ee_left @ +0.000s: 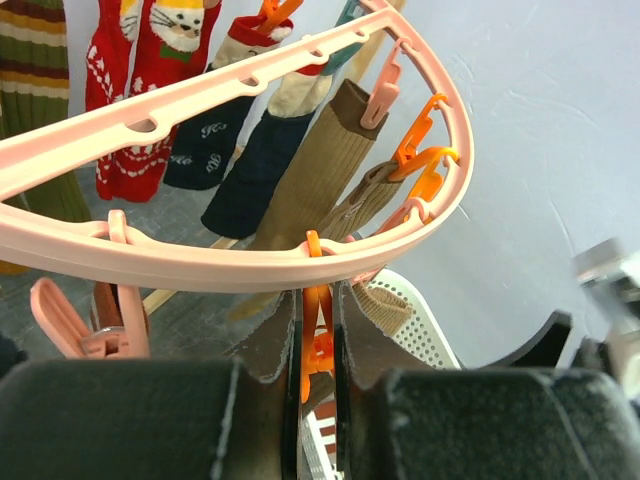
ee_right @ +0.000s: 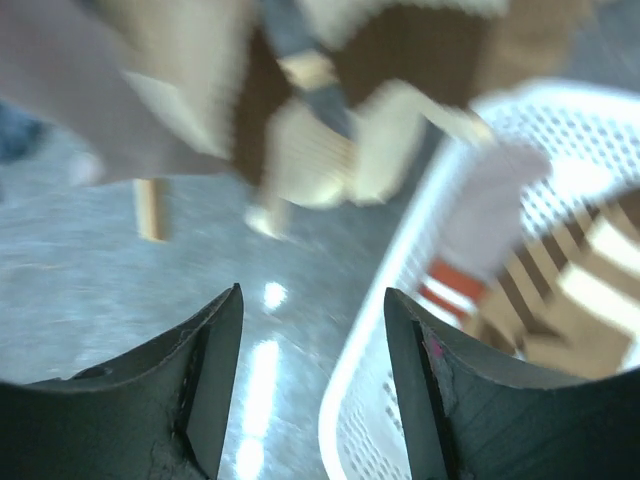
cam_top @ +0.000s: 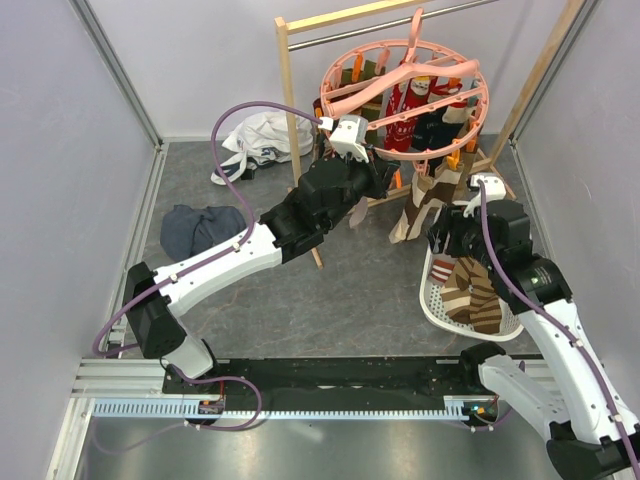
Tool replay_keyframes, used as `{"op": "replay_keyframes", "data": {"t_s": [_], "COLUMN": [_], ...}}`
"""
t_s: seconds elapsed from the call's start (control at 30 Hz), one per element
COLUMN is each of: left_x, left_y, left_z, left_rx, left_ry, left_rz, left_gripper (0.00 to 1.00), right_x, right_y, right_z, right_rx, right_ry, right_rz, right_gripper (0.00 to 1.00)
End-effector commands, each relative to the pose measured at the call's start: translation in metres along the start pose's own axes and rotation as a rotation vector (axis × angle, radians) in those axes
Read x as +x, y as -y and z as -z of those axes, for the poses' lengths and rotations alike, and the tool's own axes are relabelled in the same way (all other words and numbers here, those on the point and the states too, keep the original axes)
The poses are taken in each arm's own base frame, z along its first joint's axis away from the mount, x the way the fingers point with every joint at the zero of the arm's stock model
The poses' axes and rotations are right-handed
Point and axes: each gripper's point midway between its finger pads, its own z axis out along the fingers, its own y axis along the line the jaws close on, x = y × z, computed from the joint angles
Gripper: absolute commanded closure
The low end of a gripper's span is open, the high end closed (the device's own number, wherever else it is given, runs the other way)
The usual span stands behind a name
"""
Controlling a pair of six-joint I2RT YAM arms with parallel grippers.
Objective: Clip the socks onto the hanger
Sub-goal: Open the clamp at the hanger, then pick up the sock from the bin.
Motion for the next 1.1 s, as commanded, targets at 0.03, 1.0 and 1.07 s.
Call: {"op": "replay_keyframes", "data": {"t_s": [0.03, 1.0, 1.07], "left_x": [-0.031, -0.026, -0.024], "left_y": [0.001, 0.005, 0.004], "left_z": [0.007, 0.009, 0.01], "left_rx": [-0.008, 0.019, 0.019], "left_ry": [0.085, 0.056, 0.05], "left_rz": [-0.029, -0.034, -0.036], "left_gripper": [0.97, 0.97, 0.97], "right_x": [0.043, 0.189, 0.194], "right_y": [0.057, 0.136, 0.137], "right_z": [-0.008, -0.122, -0.121], "right_rx": [0.311, 0.532, 0.527], "right_ry": [-0.106, -0.352, -0.359], "right_rz": [-0.077, -0.45, -0.441], "right_gripper": [0.38, 0.67, 0.7]}}
